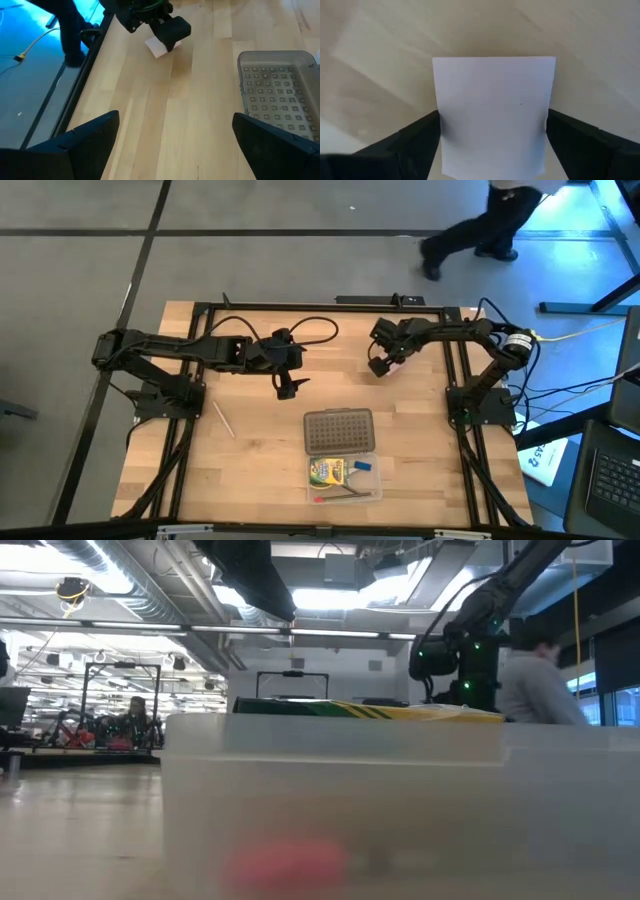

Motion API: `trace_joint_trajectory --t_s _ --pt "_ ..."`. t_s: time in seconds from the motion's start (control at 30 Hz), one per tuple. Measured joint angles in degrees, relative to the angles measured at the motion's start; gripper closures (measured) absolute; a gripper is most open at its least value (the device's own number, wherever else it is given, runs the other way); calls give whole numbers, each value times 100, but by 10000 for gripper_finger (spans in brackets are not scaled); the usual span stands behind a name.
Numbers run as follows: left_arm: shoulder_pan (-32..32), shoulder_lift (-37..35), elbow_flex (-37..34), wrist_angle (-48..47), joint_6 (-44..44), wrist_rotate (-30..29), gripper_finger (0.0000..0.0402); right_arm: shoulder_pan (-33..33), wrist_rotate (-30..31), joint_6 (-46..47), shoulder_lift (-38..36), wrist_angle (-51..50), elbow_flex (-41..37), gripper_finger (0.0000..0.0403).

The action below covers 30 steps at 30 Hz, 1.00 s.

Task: Pack school essentials
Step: Put the pink sticky note into the supply box

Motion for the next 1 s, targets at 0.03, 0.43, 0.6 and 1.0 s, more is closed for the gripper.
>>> trace_joint_trajectory --t_s 0.03,0.43,0.6,1.0 --pt "0 0 0 0 0 0 19 53 23 -12 0 -58 61 58" --pt "1 0 0 25 -1 0 19 1017 115 -144 -4 -1165 1236 57" --pt "-62 0 0 -85 -4 -3 19 1802 119 169 -7 -1851 1730 57" --pt "-837 -501 0 -410 -157 14 19 4249 117 1571 -11 -1980 2365 57"
